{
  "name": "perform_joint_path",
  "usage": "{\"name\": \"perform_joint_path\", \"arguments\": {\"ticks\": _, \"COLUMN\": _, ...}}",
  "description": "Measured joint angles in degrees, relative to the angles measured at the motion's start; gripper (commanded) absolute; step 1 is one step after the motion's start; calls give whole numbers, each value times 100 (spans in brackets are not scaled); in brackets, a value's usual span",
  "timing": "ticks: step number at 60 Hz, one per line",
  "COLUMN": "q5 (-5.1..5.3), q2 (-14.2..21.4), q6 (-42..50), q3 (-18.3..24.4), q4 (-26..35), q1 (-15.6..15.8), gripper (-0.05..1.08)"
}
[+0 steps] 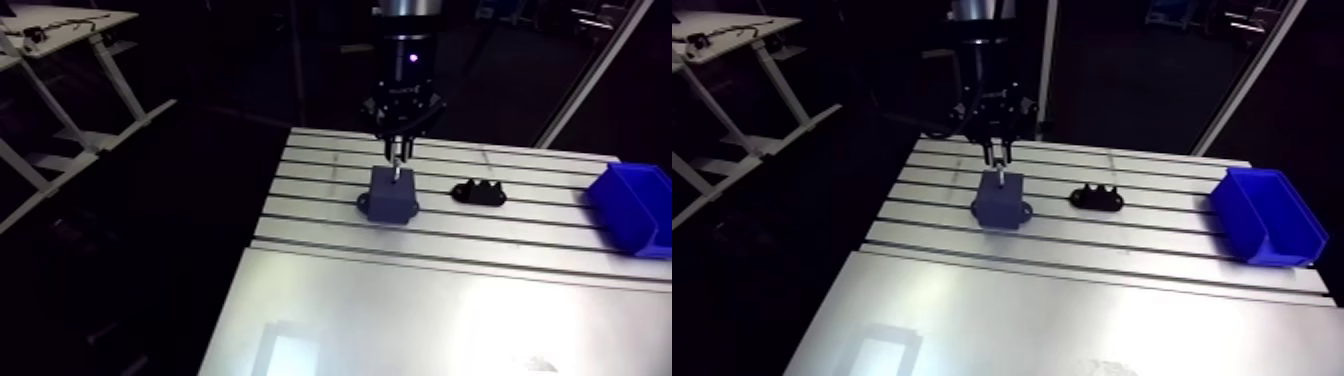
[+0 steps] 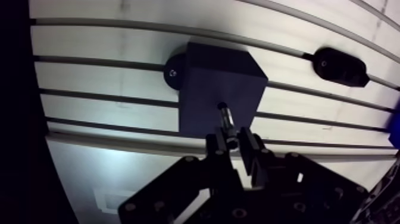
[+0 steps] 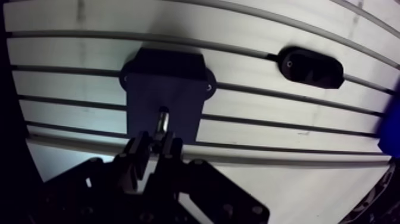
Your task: Pick up the M10 bolt and insert it into the hole until fully seated.
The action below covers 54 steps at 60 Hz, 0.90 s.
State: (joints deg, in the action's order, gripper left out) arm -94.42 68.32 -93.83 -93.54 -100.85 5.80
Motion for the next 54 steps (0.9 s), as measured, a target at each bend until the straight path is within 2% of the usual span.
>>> {"name": "perform_joint_path", "arguments": {"ticks": 54, "q5": -14, "q2": -33, "q6": 6, "q3": -32, "q4": -43, "q1": 9, "gripper": 108}}
